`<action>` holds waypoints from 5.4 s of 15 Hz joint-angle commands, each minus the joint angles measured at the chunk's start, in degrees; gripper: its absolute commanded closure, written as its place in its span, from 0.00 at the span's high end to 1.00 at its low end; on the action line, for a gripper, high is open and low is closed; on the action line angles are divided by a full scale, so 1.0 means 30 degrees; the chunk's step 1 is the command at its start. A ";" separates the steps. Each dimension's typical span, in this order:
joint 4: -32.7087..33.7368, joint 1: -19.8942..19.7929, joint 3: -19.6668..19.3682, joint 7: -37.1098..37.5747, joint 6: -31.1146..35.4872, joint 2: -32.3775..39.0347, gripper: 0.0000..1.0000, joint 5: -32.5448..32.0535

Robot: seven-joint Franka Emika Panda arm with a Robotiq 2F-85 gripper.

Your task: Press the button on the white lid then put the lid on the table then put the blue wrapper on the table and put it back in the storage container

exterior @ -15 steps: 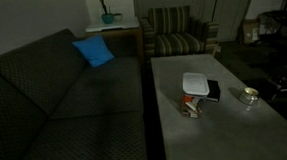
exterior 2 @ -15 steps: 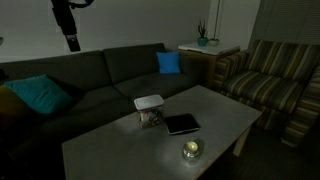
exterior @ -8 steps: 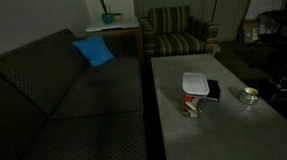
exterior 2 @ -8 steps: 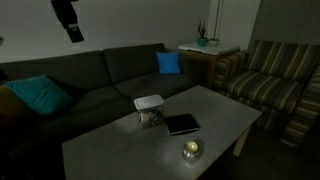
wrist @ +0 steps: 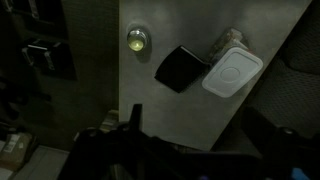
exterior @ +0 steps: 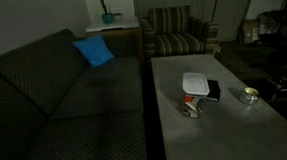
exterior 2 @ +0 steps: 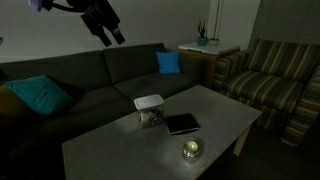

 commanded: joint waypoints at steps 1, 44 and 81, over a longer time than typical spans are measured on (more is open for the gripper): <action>0.2525 -0.0641 -0.0670 -0.0880 0.2411 0.3846 1.00 -0.1247; 1.8862 0.0518 0.0708 -2.1864 -0.1905 1.9989 1.00 0.9491; 2.7104 0.3506 -0.1156 -2.0123 -0.5662 2.6067 0.05 1.1814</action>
